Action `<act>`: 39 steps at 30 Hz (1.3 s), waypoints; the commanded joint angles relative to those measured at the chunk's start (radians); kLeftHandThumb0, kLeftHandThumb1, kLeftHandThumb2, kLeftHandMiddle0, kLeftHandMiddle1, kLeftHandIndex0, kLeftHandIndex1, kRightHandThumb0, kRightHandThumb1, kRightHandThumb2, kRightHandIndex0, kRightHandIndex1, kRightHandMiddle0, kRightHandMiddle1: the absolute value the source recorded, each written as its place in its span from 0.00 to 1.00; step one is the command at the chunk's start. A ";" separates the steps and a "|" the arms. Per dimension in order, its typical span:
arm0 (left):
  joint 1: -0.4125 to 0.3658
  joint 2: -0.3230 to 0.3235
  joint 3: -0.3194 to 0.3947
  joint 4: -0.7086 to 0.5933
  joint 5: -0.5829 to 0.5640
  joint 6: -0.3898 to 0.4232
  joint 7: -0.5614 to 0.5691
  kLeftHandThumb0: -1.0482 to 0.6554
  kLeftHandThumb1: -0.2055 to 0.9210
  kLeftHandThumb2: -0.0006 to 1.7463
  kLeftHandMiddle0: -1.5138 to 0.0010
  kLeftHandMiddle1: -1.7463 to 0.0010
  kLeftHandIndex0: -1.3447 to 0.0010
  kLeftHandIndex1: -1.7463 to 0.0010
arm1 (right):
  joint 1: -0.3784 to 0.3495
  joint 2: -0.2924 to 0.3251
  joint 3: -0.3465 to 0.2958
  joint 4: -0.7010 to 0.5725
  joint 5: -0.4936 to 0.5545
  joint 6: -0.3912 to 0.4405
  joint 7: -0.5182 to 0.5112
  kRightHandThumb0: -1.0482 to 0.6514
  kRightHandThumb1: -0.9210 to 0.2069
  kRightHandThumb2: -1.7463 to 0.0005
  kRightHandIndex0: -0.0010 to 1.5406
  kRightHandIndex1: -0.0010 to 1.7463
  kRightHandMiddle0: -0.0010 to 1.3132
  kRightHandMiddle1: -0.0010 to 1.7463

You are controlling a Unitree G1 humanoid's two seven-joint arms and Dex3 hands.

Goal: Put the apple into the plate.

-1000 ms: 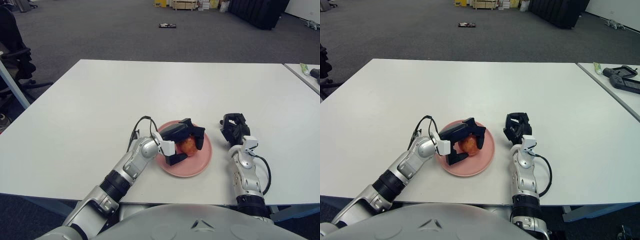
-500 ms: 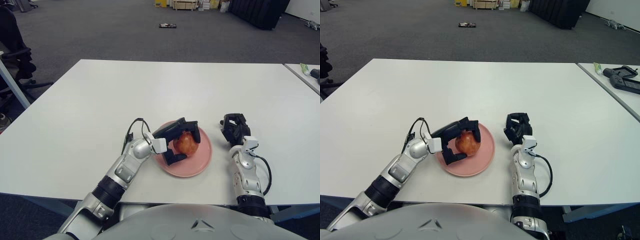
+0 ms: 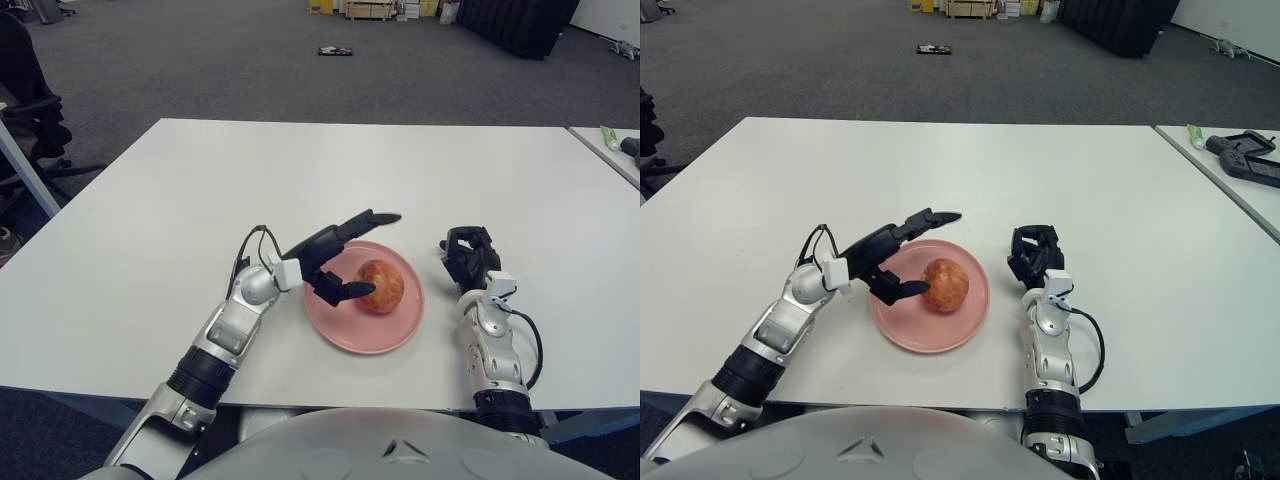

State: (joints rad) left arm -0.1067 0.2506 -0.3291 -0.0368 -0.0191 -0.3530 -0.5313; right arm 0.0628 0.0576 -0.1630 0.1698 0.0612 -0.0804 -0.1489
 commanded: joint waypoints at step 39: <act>0.200 -0.248 0.460 0.294 -0.192 -0.031 0.399 0.18 1.00 0.49 1.00 0.68 1.00 0.37 | 0.034 0.000 -0.001 0.014 0.010 0.048 0.009 0.40 0.12 0.59 0.28 0.74 0.20 1.00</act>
State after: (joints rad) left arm 0.1078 0.0143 0.1194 0.1711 -0.2517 -0.3553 -0.1696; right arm 0.0745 0.0542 -0.1603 0.1529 0.0619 -0.0695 -0.1424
